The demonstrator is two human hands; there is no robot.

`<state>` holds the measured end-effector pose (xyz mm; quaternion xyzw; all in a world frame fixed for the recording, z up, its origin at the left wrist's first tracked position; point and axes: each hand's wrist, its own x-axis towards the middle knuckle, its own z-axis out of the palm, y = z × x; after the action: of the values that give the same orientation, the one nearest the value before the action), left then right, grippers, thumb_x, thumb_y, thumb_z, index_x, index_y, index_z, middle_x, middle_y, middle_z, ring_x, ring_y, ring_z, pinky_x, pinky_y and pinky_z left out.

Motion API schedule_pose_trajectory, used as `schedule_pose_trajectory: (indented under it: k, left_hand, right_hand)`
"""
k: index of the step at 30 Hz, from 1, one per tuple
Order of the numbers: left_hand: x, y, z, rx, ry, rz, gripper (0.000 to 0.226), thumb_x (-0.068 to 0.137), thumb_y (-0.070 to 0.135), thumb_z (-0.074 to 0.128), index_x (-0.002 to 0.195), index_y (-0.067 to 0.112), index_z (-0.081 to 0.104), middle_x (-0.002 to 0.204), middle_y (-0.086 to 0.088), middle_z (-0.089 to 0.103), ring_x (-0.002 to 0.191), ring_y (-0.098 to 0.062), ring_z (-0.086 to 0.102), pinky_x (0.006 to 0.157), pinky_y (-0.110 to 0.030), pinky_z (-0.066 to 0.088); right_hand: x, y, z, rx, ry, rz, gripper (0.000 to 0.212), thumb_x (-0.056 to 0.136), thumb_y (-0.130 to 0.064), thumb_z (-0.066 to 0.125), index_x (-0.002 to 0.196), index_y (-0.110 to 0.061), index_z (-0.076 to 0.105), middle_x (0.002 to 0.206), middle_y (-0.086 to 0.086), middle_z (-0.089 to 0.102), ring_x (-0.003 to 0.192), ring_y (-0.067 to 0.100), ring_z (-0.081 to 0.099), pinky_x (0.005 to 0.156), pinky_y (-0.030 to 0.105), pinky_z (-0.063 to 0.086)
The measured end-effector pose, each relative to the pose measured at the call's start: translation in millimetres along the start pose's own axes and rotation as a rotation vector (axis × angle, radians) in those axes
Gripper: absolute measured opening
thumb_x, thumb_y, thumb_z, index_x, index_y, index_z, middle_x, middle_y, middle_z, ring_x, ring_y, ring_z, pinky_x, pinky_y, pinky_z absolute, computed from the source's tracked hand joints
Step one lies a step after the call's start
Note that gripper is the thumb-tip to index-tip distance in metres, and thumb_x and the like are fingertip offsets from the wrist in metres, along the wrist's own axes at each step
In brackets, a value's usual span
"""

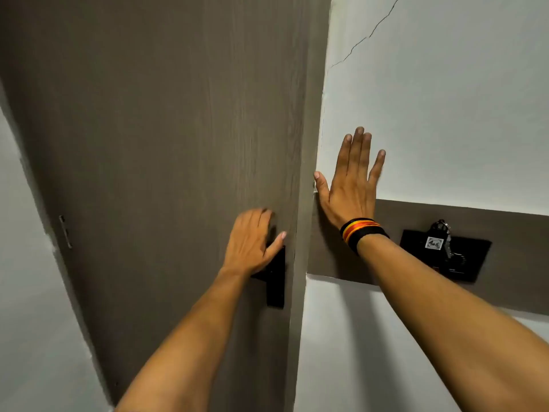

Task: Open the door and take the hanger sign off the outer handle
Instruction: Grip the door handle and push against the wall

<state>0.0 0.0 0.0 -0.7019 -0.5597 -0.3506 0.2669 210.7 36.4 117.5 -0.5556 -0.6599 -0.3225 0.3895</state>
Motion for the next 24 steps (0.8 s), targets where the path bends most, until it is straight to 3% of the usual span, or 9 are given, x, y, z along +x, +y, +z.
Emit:
schedule_pose_trajectory:
  k: [2, 4, 7, 10, 13, 15, 20, 22, 24]
  left_hand:
    - [-17.8, -11.3, 17.3, -0.006, -0.043, -0.018, 0.054, 0.099, 0.058, 0.041, 0.108, 0.01, 0.063, 0.099, -0.008, 0.062, 0.086, -0.027, 0.057, 0.079, -0.041, 0.049]
    - [-41.2, -24.9, 42.5, 0.02, -0.151, -0.053, 0.056, 0.098, 0.065, 0.039, 0.094, 0.014, 0.06, 0.088, -0.003, 0.057, 0.077, -0.022, 0.048, 0.071, -0.036, 0.045]
    - [-58.6, -39.6, 66.4, 0.028, -0.24, -0.034, 0.067, 0.089, 0.08, 0.039, 0.08, 0.017, 0.061, 0.077, -0.002, 0.063, 0.071, -0.019, 0.053, 0.062, -0.032, 0.042]
    - [-65.9, -41.0, 82.1, 0.043, -0.391, -0.11, 0.076, 0.074, 0.094, 0.034, 0.064, 0.021, 0.055, 0.06, 0.002, 0.062, 0.054, -0.015, 0.052, 0.048, -0.025, 0.028]
    - [-57.1, -38.0, 90.0, 0.068, -0.365, -0.15, 0.078, 0.068, 0.097, 0.034, 0.046, 0.022, 0.026, 0.037, 0.01, 0.03, 0.035, -0.009, 0.027, 0.044, -0.02, 0.014]
    - [-59.6, -34.9, 96.8, 0.011, -0.309, -0.235, 0.08, 0.066, 0.095, 0.041, 0.045, 0.023, 0.015, 0.036, 0.011, 0.014, 0.032, -0.008, 0.017, 0.045, -0.017, 0.009]
    - [-80.3, -17.1, 114.5, -0.157, -0.284, -0.559, 0.078, 0.06, 0.096, 0.041, 0.044, 0.02, 0.032, 0.038, 0.007, 0.033, 0.038, -0.017, 0.042, 0.045, -0.025, 0.022]
    - [-84.0, -14.5, 121.3, -0.202, -0.293, -0.633, 0.079, 0.062, 0.095, 0.046, 0.046, 0.018, 0.042, 0.038, 0.006, 0.034, 0.038, -0.017, 0.043, 0.046, -0.026, 0.027]
    - [-85.8, -5.9, 119.7, -0.276, -0.253, -0.691, 0.074, 0.069, 0.085, 0.064, 0.045, 0.02, 0.037, 0.038, 0.009, 0.028, 0.036, -0.012, 0.033, 0.045, -0.025, 0.025]
  right_hand:
    - [0.7, -2.2, 8.8, -0.036, -0.024, 0.017, 0.088, 0.1, -0.063, 0.029, 0.161, -0.002, 0.01, 0.169, 0.02, 0.006, 0.156, 0.036, 0.006, 0.123, 0.062, 0.007]
    - [-0.5, -1.0, 22.1, -0.094, -0.01, -0.008, 0.086, 0.101, -0.062, 0.026, 0.161, -0.003, 0.01, 0.169, 0.019, 0.006, 0.156, 0.035, 0.005, 0.122, 0.063, 0.008]
    - [-1.8, -2.7, 25.9, -0.109, 0.02, -0.011, 0.084, 0.101, -0.06, 0.023, 0.161, -0.004, 0.011, 0.169, 0.018, 0.007, 0.157, 0.034, 0.006, 0.122, 0.063, 0.007]
    - [-2.5, -1.6, 27.1, -0.112, 0.069, -0.013, 0.082, 0.101, -0.059, 0.022, 0.161, -0.003, 0.012, 0.169, 0.018, 0.009, 0.157, 0.033, 0.007, 0.122, 0.064, 0.008]
    - [-1.7, -2.8, 26.7, -0.119, 0.091, -0.021, 0.083, 0.101, -0.06, 0.023, 0.161, -0.003, 0.014, 0.169, 0.018, 0.01, 0.157, 0.033, 0.009, 0.122, 0.063, 0.009]
    - [-1.9, -3.4, 28.4, -0.117, 0.107, -0.029, 0.083, 0.101, -0.06, 0.023, 0.161, -0.003, 0.015, 0.168, 0.018, 0.011, 0.156, 0.033, 0.009, 0.122, 0.062, 0.009]
    - [-1.0, -2.0, 30.9, -0.126, 0.126, -0.021, 0.084, 0.1, -0.062, 0.021, 0.161, -0.004, 0.016, 0.168, 0.018, 0.013, 0.156, 0.032, 0.011, 0.122, 0.062, 0.011]
    - [-0.5, -3.2, 32.0, -0.124, 0.135, -0.03, 0.084, 0.1, -0.062, 0.022, 0.16, -0.004, 0.017, 0.168, 0.018, 0.014, 0.156, 0.032, 0.011, 0.122, 0.062, 0.011]
    - [-0.3, -4.0, 32.7, -0.119, 0.143, -0.033, 0.083, 0.1, -0.062, 0.022, 0.16, -0.004, 0.018, 0.168, 0.018, 0.014, 0.156, 0.032, 0.012, 0.122, 0.062, 0.011]
